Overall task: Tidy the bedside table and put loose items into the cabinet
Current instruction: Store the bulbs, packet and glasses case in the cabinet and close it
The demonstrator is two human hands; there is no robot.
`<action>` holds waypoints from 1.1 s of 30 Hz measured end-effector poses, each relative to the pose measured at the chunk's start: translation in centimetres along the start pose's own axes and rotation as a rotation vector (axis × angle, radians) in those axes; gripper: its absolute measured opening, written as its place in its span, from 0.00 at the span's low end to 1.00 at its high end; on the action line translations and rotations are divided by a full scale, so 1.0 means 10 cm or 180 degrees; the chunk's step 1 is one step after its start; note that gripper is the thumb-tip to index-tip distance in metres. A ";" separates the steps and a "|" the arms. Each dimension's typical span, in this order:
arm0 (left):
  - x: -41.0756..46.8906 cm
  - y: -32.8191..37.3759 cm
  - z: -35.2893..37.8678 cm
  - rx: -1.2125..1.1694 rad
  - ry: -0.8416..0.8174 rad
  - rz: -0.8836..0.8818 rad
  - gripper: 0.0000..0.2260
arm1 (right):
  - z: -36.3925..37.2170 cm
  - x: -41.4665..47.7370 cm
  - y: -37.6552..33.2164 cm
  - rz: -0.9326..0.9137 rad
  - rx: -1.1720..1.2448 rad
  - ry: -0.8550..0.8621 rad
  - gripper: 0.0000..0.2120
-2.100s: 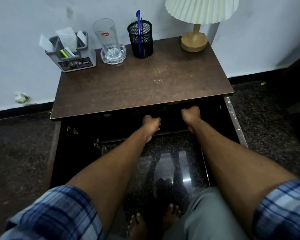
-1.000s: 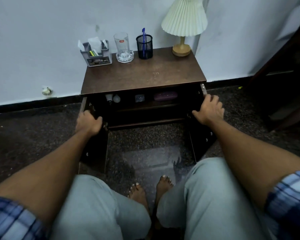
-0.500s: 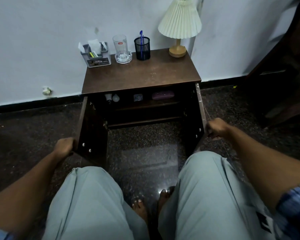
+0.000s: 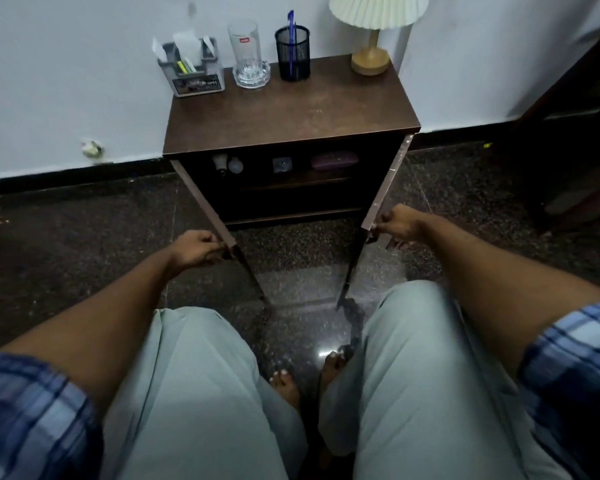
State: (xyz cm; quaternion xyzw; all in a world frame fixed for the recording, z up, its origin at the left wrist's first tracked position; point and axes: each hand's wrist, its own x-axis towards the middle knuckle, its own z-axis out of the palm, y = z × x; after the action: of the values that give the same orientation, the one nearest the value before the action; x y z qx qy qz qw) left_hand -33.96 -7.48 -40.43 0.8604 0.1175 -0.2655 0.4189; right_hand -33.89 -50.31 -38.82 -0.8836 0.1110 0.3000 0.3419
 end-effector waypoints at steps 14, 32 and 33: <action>0.90 0.64 0.61 -0.1291 0.0254 -0.0169 0.09 | 0.22 0.71 -0.46 -0.0229 0.0744 0.0175 0.16; 1.75 1.20 0.87 -0.1917 0.1181 -0.0430 0.11 | 0.40 1.65 -1.08 -0.0292 0.0754 0.1185 0.17; 1.77 1.23 0.86 -0.1908 0.1203 -0.0450 0.10 | 0.40 1.68 -1.11 -0.0264 0.0761 0.1211 0.17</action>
State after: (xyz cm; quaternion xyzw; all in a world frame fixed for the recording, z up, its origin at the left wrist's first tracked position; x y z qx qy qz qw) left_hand -17.12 -22.20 -46.56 0.7230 0.3248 -0.0838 0.6040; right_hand -17.90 -39.26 -45.41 -0.8813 0.1718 0.0984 0.4291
